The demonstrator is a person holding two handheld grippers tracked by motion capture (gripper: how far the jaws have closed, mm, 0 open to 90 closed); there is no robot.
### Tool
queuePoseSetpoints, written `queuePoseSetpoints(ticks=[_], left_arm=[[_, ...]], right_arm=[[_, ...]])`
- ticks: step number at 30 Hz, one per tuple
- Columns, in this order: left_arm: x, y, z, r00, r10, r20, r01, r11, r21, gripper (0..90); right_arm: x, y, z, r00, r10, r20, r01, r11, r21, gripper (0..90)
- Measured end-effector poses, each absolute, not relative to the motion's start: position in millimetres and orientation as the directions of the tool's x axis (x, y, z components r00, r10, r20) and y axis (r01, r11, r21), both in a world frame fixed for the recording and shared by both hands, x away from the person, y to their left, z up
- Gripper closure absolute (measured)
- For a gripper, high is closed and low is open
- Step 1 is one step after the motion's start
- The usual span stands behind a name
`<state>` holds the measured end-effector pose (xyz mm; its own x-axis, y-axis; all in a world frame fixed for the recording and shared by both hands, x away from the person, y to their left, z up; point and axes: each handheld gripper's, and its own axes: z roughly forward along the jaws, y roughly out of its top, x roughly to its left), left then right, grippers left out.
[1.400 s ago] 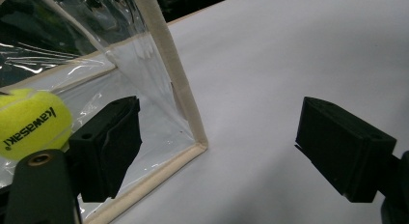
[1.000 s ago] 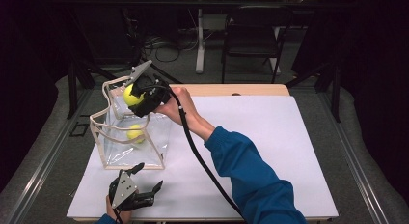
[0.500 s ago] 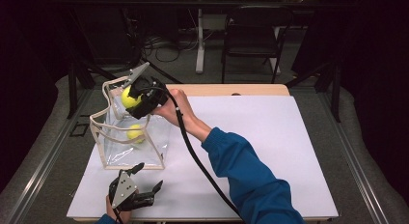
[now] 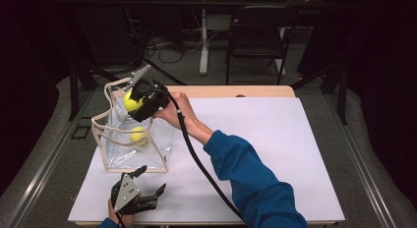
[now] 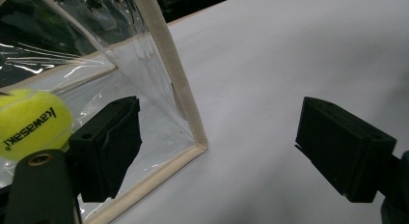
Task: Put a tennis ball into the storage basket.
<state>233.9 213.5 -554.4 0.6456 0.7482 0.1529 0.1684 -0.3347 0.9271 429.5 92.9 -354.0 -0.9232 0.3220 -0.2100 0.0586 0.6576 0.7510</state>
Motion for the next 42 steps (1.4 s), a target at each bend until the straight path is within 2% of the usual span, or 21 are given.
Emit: queuePoseSetpoints(ticks=[42], left_arm=[[234, 214, -554, 0.649, 0.747, 0.147, 0.168, -0.329, 0.929, 16.0]], right_arm=[[434, 108, -373, -0.934, 0.305, -0.188, 0.083, 0.695, 0.715, 26.0]])
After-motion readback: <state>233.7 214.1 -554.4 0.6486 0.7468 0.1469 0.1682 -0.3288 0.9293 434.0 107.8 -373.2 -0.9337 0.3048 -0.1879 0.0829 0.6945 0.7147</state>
